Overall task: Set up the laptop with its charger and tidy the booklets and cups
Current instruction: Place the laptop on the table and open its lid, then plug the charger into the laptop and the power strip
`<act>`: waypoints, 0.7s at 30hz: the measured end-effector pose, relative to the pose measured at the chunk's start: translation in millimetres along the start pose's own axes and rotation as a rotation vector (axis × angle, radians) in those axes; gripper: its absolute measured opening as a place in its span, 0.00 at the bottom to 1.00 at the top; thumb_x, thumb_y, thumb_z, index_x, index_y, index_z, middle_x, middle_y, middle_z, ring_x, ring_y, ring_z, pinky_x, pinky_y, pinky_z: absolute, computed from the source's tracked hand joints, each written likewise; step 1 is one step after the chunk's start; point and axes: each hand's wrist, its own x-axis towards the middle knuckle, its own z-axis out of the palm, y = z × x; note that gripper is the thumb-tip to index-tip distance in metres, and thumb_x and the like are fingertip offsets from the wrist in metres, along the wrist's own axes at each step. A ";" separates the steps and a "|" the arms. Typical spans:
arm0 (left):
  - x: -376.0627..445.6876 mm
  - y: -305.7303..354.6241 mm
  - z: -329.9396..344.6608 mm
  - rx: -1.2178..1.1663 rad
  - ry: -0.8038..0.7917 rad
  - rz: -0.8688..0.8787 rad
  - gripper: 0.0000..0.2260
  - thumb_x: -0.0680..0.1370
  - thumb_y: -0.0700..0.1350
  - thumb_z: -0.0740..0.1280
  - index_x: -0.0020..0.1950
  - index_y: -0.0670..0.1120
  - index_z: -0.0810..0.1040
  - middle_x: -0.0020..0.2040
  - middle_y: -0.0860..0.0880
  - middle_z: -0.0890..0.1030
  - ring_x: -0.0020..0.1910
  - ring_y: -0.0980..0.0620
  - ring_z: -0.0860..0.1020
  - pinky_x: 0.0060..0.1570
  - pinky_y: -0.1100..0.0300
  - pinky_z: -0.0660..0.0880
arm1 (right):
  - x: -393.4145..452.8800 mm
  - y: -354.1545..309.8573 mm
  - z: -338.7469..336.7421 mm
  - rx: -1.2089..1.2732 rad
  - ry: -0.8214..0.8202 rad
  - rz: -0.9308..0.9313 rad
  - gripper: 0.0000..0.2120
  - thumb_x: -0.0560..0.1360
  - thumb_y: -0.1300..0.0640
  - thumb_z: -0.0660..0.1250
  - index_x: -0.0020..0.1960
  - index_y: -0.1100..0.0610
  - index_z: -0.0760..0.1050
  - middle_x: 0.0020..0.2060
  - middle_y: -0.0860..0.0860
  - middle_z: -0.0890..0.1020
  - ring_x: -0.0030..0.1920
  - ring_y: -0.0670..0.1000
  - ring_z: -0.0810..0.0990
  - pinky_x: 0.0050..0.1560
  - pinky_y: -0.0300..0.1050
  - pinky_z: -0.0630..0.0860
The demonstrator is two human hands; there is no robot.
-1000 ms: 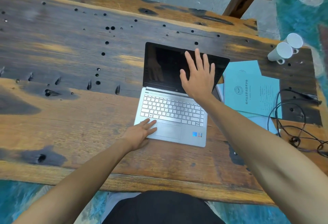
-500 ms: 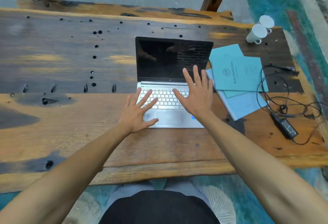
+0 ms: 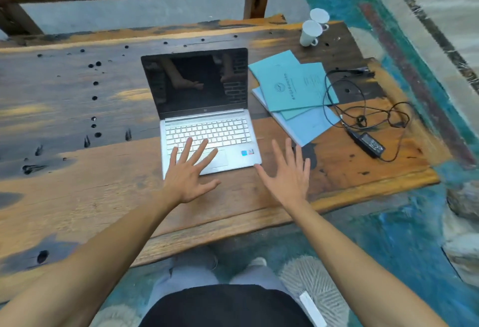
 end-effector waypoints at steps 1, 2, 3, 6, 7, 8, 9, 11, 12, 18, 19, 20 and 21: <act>-0.1 10.3 2.5 -0.004 -0.004 -0.011 0.39 0.73 0.76 0.45 0.82 0.63 0.44 0.83 0.55 0.40 0.80 0.43 0.34 0.76 0.36 0.37 | -6.5 12.5 -1.0 0.011 -0.020 0.006 0.40 0.75 0.23 0.48 0.82 0.38 0.46 0.83 0.48 0.47 0.83 0.56 0.45 0.80 0.64 0.46; -1.3 22.3 6.0 -0.011 -0.013 -0.019 0.39 0.73 0.76 0.46 0.81 0.63 0.44 0.83 0.55 0.40 0.80 0.43 0.34 0.76 0.37 0.37 | -14.6 25.5 -2.3 0.025 -0.038 0.015 0.40 0.75 0.23 0.48 0.82 0.38 0.46 0.83 0.48 0.46 0.83 0.55 0.45 0.80 0.64 0.45; -1.0 35.3 11.0 -0.017 -0.011 -0.012 0.39 0.74 0.76 0.45 0.81 0.63 0.43 0.83 0.55 0.40 0.80 0.43 0.34 0.76 0.37 0.37 | -22.2 39.9 -4.2 0.040 -0.042 0.029 0.40 0.75 0.23 0.47 0.82 0.38 0.46 0.83 0.47 0.46 0.83 0.55 0.44 0.80 0.64 0.45; 3.8 78.2 21.1 -0.022 -0.036 0.039 0.38 0.74 0.76 0.44 0.81 0.64 0.43 0.83 0.56 0.40 0.80 0.45 0.33 0.76 0.38 0.37 | -41.0 81.3 -14.6 0.050 -0.047 0.087 0.40 0.75 0.23 0.45 0.82 0.38 0.45 0.83 0.46 0.45 0.83 0.54 0.42 0.80 0.63 0.45; 6.7 92.8 22.5 -0.029 -0.053 0.051 0.38 0.74 0.76 0.44 0.81 0.64 0.43 0.83 0.56 0.40 0.80 0.46 0.33 0.76 0.38 0.37 | -47.3 95.3 -18.2 0.047 -0.054 0.104 0.40 0.75 0.23 0.45 0.82 0.37 0.45 0.83 0.46 0.44 0.83 0.53 0.42 0.80 0.63 0.45; 10.0 108.2 23.7 -0.036 -0.057 0.056 0.38 0.74 0.75 0.43 0.81 0.63 0.43 0.83 0.56 0.40 0.79 0.47 0.33 0.76 0.38 0.37 | -53.2 109.4 -21.6 0.042 -0.055 0.115 0.39 0.75 0.23 0.45 0.82 0.37 0.44 0.83 0.46 0.44 0.83 0.53 0.42 0.80 0.62 0.45; 13.8 123.4 24.2 -0.039 -0.057 0.060 0.38 0.74 0.75 0.43 0.82 0.63 0.44 0.83 0.56 0.40 0.79 0.47 0.33 0.76 0.38 0.38 | -57.1 123.2 -25.3 0.036 -0.055 0.126 0.39 0.76 0.23 0.46 0.82 0.37 0.44 0.83 0.46 0.44 0.83 0.53 0.43 0.80 0.62 0.45; 23.3 150.5 22.4 -0.044 -0.063 0.090 0.38 0.74 0.75 0.42 0.82 0.61 0.46 0.83 0.55 0.41 0.80 0.47 0.35 0.76 0.38 0.39 | -59.5 147.7 -33.1 0.044 -0.061 0.158 0.39 0.76 0.24 0.47 0.82 0.37 0.44 0.83 0.46 0.44 0.83 0.53 0.43 0.80 0.62 0.44; 27.7 162.3 21.2 -0.046 -0.066 0.110 0.39 0.74 0.75 0.41 0.82 0.61 0.46 0.83 0.54 0.41 0.81 0.46 0.36 0.76 0.38 0.38 | -59.8 158.5 -36.9 0.051 -0.063 0.173 0.39 0.76 0.24 0.47 0.82 0.37 0.43 0.83 0.46 0.44 0.83 0.53 0.42 0.80 0.62 0.43; 68.5 207.2 14.5 -0.090 -0.108 0.160 0.37 0.74 0.74 0.42 0.81 0.63 0.42 0.82 0.54 0.40 0.81 0.44 0.37 0.76 0.38 0.37 | -43.8 205.5 -49.4 0.104 -0.047 0.233 0.38 0.77 0.24 0.46 0.82 0.37 0.42 0.83 0.45 0.44 0.82 0.52 0.41 0.81 0.61 0.42; 77.8 211.3 13.8 -0.099 -0.112 0.160 0.36 0.75 0.74 0.42 0.81 0.63 0.43 0.82 0.54 0.41 0.81 0.44 0.37 0.76 0.37 0.37 | -37.7 211.9 -50.6 0.120 -0.045 0.235 0.37 0.77 0.24 0.46 0.82 0.36 0.42 0.83 0.45 0.45 0.82 0.52 0.41 0.81 0.60 0.41; 88.0 215.2 13.3 -0.104 -0.114 0.160 0.36 0.75 0.74 0.42 0.81 0.63 0.43 0.83 0.54 0.41 0.81 0.44 0.37 0.76 0.37 0.37 | -30.6 218.0 -51.8 0.136 -0.046 0.233 0.37 0.77 0.25 0.46 0.82 0.36 0.42 0.83 0.44 0.46 0.83 0.52 0.41 0.80 0.59 0.41; 99.1 218.8 12.9 -0.105 -0.115 0.161 0.36 0.75 0.74 0.43 0.81 0.63 0.43 0.83 0.53 0.41 0.81 0.44 0.38 0.77 0.37 0.38 | -22.6 224.3 -53.2 0.150 -0.049 0.226 0.36 0.78 0.25 0.46 0.82 0.36 0.42 0.83 0.44 0.47 0.82 0.52 0.41 0.80 0.59 0.40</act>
